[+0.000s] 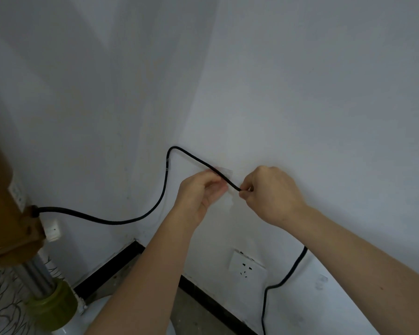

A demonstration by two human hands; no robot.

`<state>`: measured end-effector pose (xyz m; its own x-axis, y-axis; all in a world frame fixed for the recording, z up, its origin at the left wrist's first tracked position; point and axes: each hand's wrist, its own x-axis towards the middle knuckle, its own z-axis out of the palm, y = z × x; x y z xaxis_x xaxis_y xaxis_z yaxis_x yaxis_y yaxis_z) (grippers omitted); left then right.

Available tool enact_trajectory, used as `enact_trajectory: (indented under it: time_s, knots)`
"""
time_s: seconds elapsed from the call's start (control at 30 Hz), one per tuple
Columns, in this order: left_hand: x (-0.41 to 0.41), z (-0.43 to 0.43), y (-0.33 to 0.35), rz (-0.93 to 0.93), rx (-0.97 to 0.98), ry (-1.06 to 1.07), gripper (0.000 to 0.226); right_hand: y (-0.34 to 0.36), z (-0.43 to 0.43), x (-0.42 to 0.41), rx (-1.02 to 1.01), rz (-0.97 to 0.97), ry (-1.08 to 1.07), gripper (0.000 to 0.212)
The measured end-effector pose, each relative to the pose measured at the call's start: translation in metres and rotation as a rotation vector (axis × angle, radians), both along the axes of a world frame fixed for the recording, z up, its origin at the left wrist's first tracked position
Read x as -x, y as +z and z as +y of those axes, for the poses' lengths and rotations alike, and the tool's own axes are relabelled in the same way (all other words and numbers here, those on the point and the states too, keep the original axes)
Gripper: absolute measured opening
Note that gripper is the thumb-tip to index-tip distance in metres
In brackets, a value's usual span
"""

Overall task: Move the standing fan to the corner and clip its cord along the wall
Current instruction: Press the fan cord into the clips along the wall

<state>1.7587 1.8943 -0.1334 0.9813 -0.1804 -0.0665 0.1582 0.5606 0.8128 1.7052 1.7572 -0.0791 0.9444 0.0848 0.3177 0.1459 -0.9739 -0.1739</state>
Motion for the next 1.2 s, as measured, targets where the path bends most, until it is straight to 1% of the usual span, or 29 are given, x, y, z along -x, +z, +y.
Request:
enact_trajectory:
  time_s: [0.07,0.13,0.23,0.33,0.5,0.57,0.67,0.77,0.87,1.03,1.2]
  knots:
    - [0.0,0.001,0.0,-0.005,0.008,-0.003,0.018,-0.005,0.001,-0.002,-0.031,0.035,-0.003,0.014]
    - [0.0,-0.001,-0.002,0.0,0.003,0.038,0.015,-0.009,0.001,-0.004,-0.058,0.061,-0.008,0.014]
    - [0.001,-0.004,-0.007,0.054,0.064,0.093,0.027,-0.016,0.002,-0.008,-0.079,0.078,-0.009,0.014]
    - [0.001,-0.006,-0.013,0.088,0.087,0.136,0.029,-0.023,0.004,-0.01,-0.049,0.085,-0.008,0.015]
    - [-0.004,-0.008,-0.008,0.119,-0.044,0.233,0.013,-0.022,0.006,-0.013,0.009,0.048,-0.014,0.015]
    - [-0.007,-0.005,-0.004,0.133,-0.089,0.248,0.019,-0.02,0.008,-0.011,0.02,0.045,-0.009,0.014]
    - [-0.009,-0.003,0.001,0.118,-0.167,0.207,0.026,-0.017,0.011,-0.009,0.036,0.042,0.004,0.009]
    - [-0.011,-0.001,0.006,0.123,-0.187,0.171,0.024,-0.013,0.014,-0.008,0.031,0.06,0.004,0.006]
    - [-0.01,-0.002,0.008,0.111,-0.219,0.142,0.021,-0.008,0.015,-0.008,0.031,0.075,0.008,0.014]
    - [-0.009,-0.004,0.009,0.156,-0.164,0.111,0.02,0.0,0.018,-0.008,0.039,0.096,0.015,0.007]
    - [-0.01,-0.002,0.011,0.195,-0.166,0.05,0.016,0.013,0.019,-0.01,0.042,0.144,0.014,0.012]
